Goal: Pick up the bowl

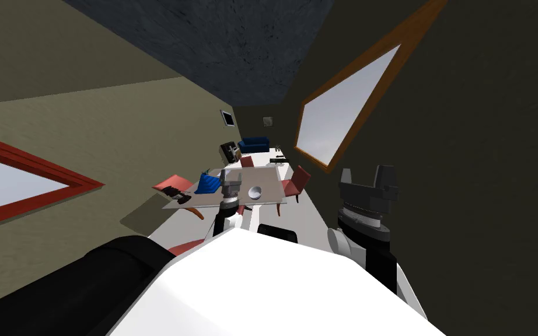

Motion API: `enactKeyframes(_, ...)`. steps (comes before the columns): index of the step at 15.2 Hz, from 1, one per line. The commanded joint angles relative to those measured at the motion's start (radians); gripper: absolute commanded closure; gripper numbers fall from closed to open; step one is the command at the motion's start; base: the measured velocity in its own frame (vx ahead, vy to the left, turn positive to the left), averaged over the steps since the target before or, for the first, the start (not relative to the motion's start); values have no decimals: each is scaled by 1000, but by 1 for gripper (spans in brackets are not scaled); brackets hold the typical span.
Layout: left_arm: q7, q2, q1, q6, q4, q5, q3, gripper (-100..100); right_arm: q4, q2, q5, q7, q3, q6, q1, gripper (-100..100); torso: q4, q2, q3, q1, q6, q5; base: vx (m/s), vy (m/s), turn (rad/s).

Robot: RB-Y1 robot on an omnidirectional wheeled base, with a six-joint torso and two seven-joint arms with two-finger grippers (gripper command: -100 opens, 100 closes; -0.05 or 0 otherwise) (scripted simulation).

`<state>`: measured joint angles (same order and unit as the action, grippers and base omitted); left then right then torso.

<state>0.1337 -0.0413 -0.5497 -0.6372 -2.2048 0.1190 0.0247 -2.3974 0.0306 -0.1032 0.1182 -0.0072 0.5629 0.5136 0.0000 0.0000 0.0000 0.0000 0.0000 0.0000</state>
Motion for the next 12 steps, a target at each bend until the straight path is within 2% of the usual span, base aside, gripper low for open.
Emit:
enactKeyframes(1,-2,-39,5,38,15,0,-11,-100,0,0,0,0,0,0,0,0,0,0,0,0,0,0,-5,0,-76)
enactKeyframes(2,-4,-54,8,63,24,0,-19,-100,0,0,0,0,0,0,0,0,0,0,0,0,0,0,-10,3,-155)
enactKeyframes(3,-4,-54,8,63,24,0,-19,-100,0,0,0,0,0,0,0,0,0,0,0,1,0,0,-13,7,-92)
enactKeyframes(4,-6,-69,12,94,36,0,-28,-100,0,0,0,0,0,0,0,0,0,1,0,1,0,0,-19,6,-63)
enactKeyframes(5,-6,-69,12,94,36,0,-28,-100,0,0,0,0,0,0,0,0,0,1,1,1,0,0,-19,7,-50)
enactKeyframes(6,-8,-82,16,127,49,0,-39,-100,0,0,0,0,0,0,0,0,0,1,1,1,0,0,-17,6,-84)
enactKeyframes(7,-8,-82,16,130,49,0,-39,-100,0,0,0,0,0,0,0,0,0,1,1,1,0,0,-17,7,-82)
enactKeyframes(8,-11,-95,21,161,64,-1,-51,-100,0,0,0,0,0,0,0,0,0,1,1,1,0,0,-19,8,-123)
enactKeyframes(10,-11,-95,21,170,64,-1,-51,-100,0,0,0,0,0,0,0,0,0,1,1,1,0,0,-16,9,-64)
enactKeyframes(11,-15,-108,26,206,80,-2,-64,-100,0,0,0,0,0,0,0,0,0,1,1,1,0,0,-15,6,-61)
enactKeyframes(12,-15,-108,26,216,80,-2,-64,-100,0,0,0,0,0,0,0,0,0,1,1,1,0,0,-17,6,-88)
